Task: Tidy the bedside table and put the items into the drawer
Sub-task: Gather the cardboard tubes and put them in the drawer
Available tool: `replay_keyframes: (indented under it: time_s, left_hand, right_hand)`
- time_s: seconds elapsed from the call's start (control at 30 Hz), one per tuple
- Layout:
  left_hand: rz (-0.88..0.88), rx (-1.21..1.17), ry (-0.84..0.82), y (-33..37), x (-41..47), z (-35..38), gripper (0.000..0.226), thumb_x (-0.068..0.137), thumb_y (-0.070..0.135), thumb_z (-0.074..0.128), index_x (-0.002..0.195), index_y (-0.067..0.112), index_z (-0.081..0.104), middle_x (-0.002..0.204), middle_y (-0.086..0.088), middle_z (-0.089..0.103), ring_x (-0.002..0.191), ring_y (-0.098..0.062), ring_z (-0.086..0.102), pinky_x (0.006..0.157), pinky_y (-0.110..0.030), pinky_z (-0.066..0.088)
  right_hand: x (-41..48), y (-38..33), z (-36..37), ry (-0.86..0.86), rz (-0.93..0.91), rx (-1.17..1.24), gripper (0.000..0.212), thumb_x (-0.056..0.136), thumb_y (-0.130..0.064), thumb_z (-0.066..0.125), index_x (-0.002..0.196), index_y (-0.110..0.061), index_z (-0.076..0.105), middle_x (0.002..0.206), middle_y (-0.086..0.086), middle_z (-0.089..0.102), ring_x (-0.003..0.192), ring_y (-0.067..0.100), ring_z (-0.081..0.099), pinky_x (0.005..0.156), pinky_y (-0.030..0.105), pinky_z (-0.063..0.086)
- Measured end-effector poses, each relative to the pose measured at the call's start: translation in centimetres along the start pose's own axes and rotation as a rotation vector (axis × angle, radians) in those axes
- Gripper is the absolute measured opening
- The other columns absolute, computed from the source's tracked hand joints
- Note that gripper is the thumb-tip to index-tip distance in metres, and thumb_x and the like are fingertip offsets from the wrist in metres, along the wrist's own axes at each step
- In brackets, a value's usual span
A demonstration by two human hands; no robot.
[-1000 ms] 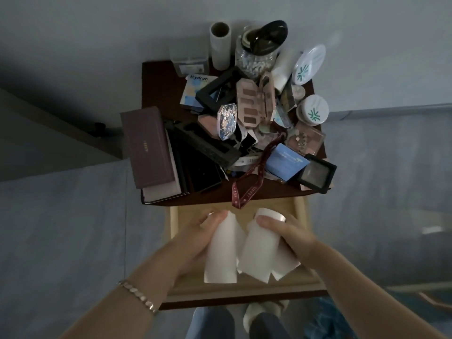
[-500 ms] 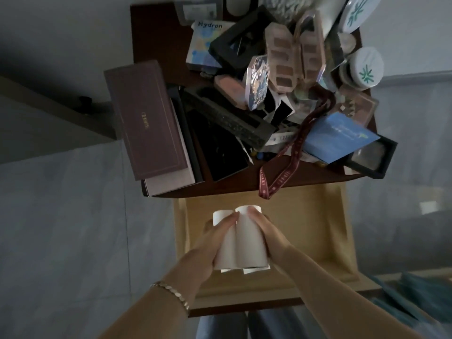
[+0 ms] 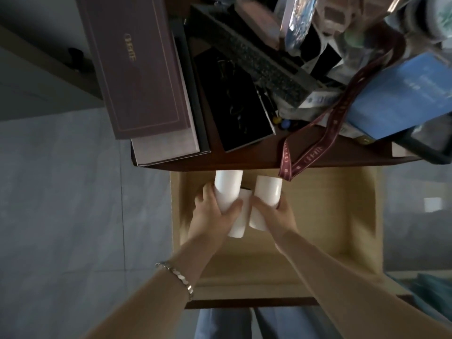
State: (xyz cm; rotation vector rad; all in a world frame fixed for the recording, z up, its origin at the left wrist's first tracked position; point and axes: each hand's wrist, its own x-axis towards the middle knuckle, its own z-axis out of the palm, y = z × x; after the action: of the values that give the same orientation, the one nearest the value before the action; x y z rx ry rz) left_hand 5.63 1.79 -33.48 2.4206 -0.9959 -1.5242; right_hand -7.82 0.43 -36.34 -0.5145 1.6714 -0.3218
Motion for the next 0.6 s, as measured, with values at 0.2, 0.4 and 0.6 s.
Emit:
replay_keyframes:
  time_s: [0.2, 0.4, 0.6]
  left_hand:
    - [0.081, 0.258, 0.119, -0.9, -0.9, -0.6, 0.081, 0.088, 0.043, 0.054, 0.148, 0.013, 0.008, 0.145, -0.013, 0.026, 0.128, -0.033, 0.036, 0.100, -0.041, 0.038]
    - [-0.045, 0.203, -0.046, -0.8, -2.1, 0.1, 0.083, 0.089, 0.029, 0.051, 0.146, 0.020, -0.009, 0.147, -0.012, 0.014, 0.133, -0.036, 0.024, 0.102, -0.046, 0.034]
    - [-0.119, 0.413, -0.031, 0.1, -2.1, 1.0, 0.086, 0.095, 0.041, 0.041, 0.143, 0.011, -0.023, 0.151, -0.022, 0.001, 0.135, -0.040, 0.022, 0.103, -0.042, 0.036]
  right_hand:
    - [-0.2, 0.2, 0.1, 0.090, 0.069, -0.277, 0.062, 0.083, -0.036, 0.064, 0.134, -0.018, 0.035, 0.128, 0.006, 0.043, 0.095, 0.019, 0.049, 0.076, 0.030, 0.044]
    - [-1.4, 1.2, 2.1, 0.017, 0.306, -0.171, 0.055, 0.086, -0.043, 0.056, 0.132, -0.026, 0.032, 0.117, 0.003, 0.051, 0.097, 0.025, 0.057, 0.083, 0.047, 0.054]
    - [-1.3, 1.3, 2.1, 0.074, 0.334, 0.044, 0.047, 0.086, -0.033, 0.060, 0.127, -0.025, 0.039, 0.109, 0.003, 0.056, 0.094, 0.025, 0.060, 0.067, 0.038, 0.056]
